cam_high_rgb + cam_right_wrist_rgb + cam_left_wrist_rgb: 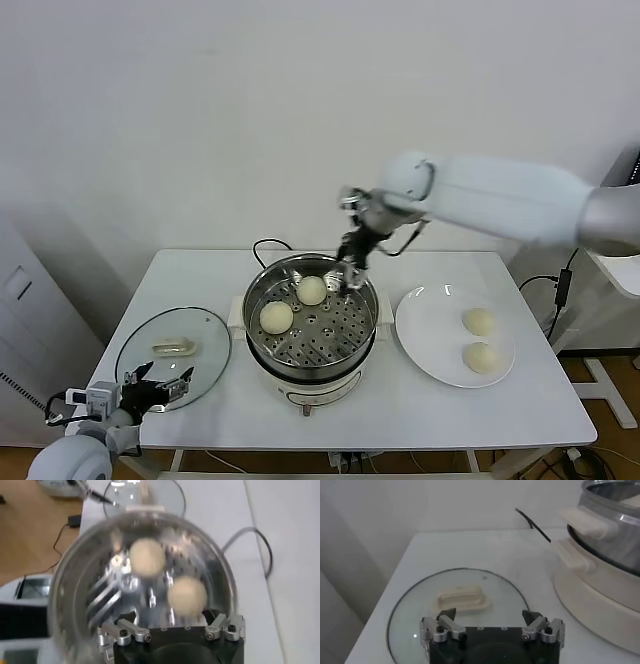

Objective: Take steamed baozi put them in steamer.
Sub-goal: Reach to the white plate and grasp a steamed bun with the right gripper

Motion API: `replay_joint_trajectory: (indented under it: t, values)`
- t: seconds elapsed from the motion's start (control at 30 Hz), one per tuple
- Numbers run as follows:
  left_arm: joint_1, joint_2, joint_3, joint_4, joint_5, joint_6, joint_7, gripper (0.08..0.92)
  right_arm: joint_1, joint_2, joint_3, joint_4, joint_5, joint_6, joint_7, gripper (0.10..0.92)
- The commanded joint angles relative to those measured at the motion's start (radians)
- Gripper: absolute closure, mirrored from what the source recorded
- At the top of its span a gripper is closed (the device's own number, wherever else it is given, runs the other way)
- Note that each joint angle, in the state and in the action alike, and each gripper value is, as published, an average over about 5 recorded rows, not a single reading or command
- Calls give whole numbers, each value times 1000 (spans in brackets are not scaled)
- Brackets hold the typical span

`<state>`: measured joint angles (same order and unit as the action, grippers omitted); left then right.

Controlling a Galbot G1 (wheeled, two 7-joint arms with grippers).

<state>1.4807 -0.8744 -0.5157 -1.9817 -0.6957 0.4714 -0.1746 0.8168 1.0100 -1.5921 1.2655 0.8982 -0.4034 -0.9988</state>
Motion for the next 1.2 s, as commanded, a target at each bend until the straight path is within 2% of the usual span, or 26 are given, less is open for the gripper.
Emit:
replay_joint_trajectory:
  t: [0.03, 0.3, 0.6, 1.2]
  values:
    - [4, -1, -1, -2, 0, 0, 0, 177, 99, -277, -120, -8, -238, 164, -230, 203]
    - [7, -4, -7, -10, 0, 3, -2, 177, -67, -373, 1, -60, -414, 265, -252, 203]
    - [9, -3, -10, -16, 1, 7, -5, 177, -307, -400, 229, -127, -637, 340, -251, 203]
    - [13, -5, -10, -19, 3, 13, -9, 177, -670, -338, 560, -277, -838, 431, -208, 203]
